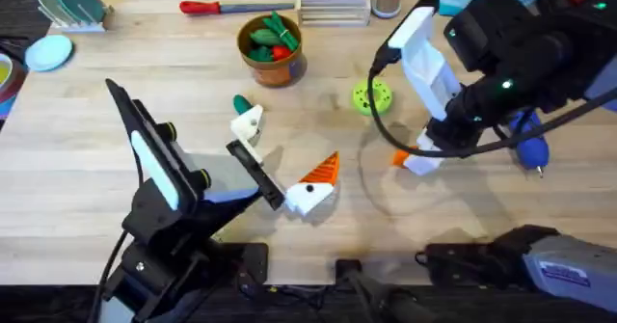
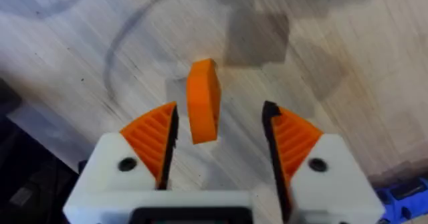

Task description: Pick up the gripper from the table and insert it into the empty holder that is missing its gripper. Then pick up a screw, insert it into the mounting hole, and use the screwdriver to tighten it. Finally, clean up the table by picking up the vegetable and placing it into the bucket.

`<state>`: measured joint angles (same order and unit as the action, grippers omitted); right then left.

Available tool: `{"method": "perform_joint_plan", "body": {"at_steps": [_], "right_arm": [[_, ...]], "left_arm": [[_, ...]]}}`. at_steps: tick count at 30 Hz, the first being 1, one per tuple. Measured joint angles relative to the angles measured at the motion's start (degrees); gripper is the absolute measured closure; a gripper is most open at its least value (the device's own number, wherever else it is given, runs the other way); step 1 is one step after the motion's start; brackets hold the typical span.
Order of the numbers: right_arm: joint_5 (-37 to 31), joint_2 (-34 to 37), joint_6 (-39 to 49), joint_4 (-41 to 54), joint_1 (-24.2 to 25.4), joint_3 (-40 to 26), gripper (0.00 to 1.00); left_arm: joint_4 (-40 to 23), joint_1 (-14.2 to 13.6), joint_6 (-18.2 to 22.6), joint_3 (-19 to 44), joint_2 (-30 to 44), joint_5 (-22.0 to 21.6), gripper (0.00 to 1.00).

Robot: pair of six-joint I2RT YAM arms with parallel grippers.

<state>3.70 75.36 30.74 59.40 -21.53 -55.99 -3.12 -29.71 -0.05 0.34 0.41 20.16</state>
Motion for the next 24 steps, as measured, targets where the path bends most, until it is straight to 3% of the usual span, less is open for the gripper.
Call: {"method": "perform_joint_plan", "body": {"at_steps": [2, 24], "right_arm": [[-0.9, 0.3, 0.0, 0.1, -0.5, 0.0, 0.29], [-2.4, 0.3, 0.3, 0.2, -1.8, 1.3, 0.382]], "left_arm": [[0.0, 0.0, 0.0, 0.0, 0.0, 0.0, 0.007], [0.0, 0.0, 0.0, 0.0, 0.0, 0.0, 0.008]]}}
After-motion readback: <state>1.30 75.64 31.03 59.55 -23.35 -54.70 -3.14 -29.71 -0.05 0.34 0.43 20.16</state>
